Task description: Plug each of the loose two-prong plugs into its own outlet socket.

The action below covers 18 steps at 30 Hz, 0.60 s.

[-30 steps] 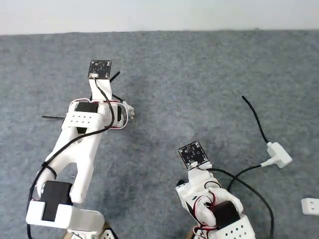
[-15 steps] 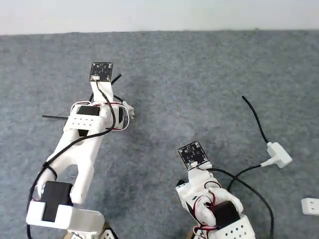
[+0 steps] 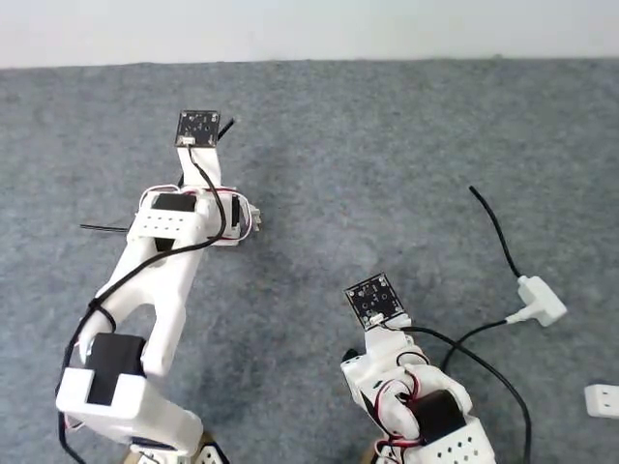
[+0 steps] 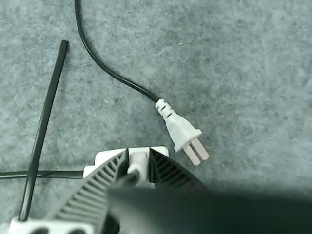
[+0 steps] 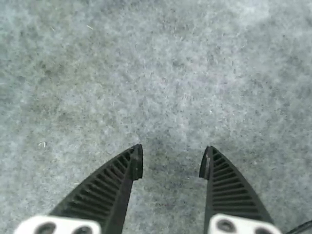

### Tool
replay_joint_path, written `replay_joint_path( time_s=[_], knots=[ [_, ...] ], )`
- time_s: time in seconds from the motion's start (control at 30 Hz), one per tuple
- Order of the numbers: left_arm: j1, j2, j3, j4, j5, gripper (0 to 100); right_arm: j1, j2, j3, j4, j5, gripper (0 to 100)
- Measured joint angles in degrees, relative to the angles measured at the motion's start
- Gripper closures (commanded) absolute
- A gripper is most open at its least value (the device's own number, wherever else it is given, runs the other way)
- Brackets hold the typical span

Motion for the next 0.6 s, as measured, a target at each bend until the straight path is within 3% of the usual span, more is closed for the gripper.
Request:
replay_joint_path(
  time_s=[0.6],
  knots=[
    [-0.3,1.3,-0.2,3.9,0.0,99,0.0,0.0,0.0,0.0,0.0,80.0]
  ],
)
